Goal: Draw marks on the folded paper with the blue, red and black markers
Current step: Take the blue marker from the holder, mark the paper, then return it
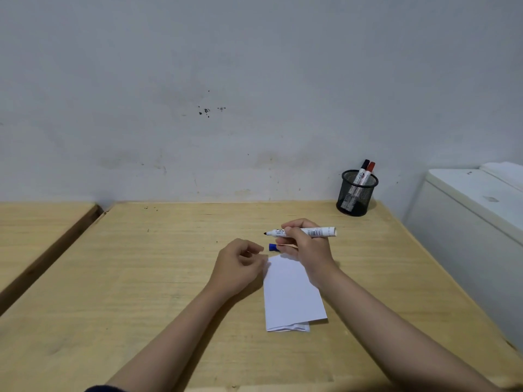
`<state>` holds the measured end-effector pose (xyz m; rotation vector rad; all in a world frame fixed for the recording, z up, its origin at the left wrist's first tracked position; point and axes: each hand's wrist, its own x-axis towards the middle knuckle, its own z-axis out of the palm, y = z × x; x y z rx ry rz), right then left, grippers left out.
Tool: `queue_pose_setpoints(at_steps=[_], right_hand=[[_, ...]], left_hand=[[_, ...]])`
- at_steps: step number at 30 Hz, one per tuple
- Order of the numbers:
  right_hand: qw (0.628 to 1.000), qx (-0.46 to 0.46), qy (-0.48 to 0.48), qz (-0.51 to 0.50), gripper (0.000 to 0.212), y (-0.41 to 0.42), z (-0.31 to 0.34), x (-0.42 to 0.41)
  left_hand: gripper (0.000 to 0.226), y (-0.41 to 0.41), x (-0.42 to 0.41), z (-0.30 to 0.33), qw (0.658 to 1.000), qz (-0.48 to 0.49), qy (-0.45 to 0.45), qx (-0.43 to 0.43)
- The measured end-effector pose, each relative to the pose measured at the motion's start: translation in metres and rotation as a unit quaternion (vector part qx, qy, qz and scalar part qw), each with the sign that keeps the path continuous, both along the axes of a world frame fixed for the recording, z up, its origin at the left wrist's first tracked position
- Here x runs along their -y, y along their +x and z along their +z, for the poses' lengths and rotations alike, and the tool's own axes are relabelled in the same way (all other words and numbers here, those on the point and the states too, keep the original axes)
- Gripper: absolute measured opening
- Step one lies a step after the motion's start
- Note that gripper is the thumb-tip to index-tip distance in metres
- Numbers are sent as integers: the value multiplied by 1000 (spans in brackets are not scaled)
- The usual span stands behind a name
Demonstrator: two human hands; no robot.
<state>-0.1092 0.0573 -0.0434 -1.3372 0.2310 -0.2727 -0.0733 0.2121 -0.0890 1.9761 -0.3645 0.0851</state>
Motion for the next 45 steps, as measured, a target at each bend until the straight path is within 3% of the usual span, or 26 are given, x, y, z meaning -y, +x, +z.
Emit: queue_pose_setpoints(at_steps=[6,10,22,30,45], right_hand=[[996,-65,-54,-32,24,7,-20,-8],[991,-67,-84,-75,24,7,-31,-10],[980,-13,-184,-80,30,6,-36,-15],[979,12,-196,-57,34,5,-39,-16],[981,-43,-185,-33,34,12,-39,-11]], left_hand=[[11,-6,-3,1,988,-49,137,42],[11,-8,-3,1,987,-39,145,52],[12,-9,-5,-2,982,-20,171,74],[13,-8,-5,-3,984,-22,163,65],[15,-11,-4,-1,986,-22,145,74]])
